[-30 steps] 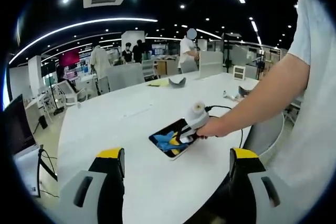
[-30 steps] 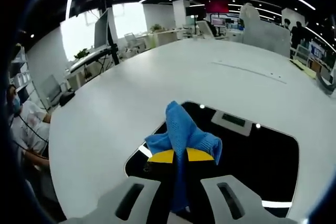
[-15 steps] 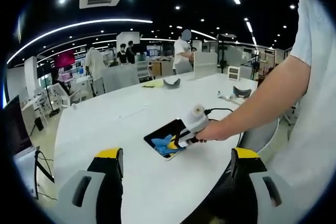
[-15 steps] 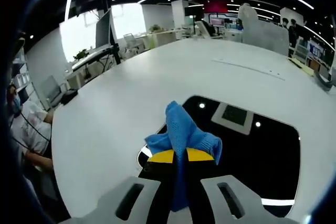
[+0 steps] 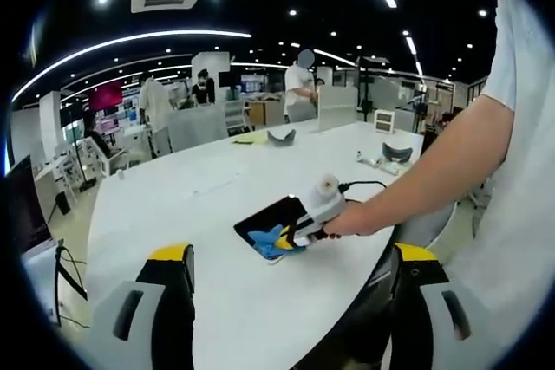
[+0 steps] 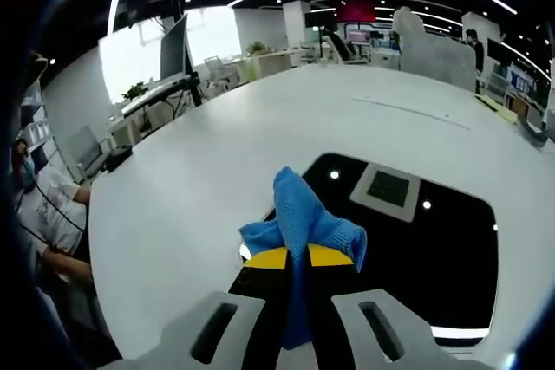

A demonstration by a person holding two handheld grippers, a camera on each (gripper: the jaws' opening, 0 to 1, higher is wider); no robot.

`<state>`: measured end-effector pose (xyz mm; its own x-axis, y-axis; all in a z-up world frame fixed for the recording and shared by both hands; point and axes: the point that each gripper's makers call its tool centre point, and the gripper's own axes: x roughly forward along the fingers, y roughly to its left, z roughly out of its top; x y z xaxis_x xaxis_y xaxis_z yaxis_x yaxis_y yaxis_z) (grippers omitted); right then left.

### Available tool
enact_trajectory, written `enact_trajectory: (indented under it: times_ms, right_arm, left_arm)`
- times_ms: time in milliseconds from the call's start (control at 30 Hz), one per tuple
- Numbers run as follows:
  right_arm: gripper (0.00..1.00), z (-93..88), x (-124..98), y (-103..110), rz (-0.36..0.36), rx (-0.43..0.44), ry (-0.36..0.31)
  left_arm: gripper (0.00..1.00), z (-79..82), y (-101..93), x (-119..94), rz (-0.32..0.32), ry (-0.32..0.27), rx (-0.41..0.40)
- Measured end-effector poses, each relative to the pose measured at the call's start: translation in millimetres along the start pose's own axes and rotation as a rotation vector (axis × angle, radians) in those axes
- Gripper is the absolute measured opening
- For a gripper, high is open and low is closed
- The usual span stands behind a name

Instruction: Wipe the mirror surface with the cleaning cloth until all visible marks leave the cleaned area.

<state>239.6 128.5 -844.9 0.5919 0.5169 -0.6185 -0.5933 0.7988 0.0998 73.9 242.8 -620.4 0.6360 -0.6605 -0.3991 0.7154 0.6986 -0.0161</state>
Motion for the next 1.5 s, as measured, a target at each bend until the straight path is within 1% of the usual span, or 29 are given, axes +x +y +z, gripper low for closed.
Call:
enact_trajectory:
  times_ms: [367,533,767,967,1167,1367,1500]
  right_arm:
    - [0.01,-4.2,-3.8,5.7,-0.003,-0.001,0.003]
    - [0.01,-6.1,-5.4,8.7,-0.002,-0.006,0.008]
    - [0.01,-7.3,-6.8,10.2,-0.002,-0.004,0.007]
    - [0.01,-8.9,-8.8,13.2,0.000,-0.010,0.006]
    - [0.01,-9.8,-9.8,14.1,-0.001,-0.021,0.007]
    - [0.01,-10.1,-10.6,14.7,0.002,-0.029,0.007]
    - [0.01,-10.4,-11.2,16.0,-0.007,-0.058,0.003]
  left_arm:
    - [0.93,0.6,-2.1,-1.6,-0.012,-0.011,-0.003]
    - [0.92,-4.0,-2.2,-2.8,-0.017,-0.007,-0.007]
    - [0.91,-6.4,-2.9,-9.2,-0.015,-0.002,-0.004]
    - [0.90,-4.1,-4.3,-11.1,-0.013,-0.009,0.000]
    - [0.90,-2.9,-7.3,-14.1,-0.003,-0.012,0.004]
    - [0.90,-5.0,-8.5,-18.1,0.014,-0.004,0.007]
    - [0.90,-1.8,-9.7,-20.1,0.027,-0.011,0.007]
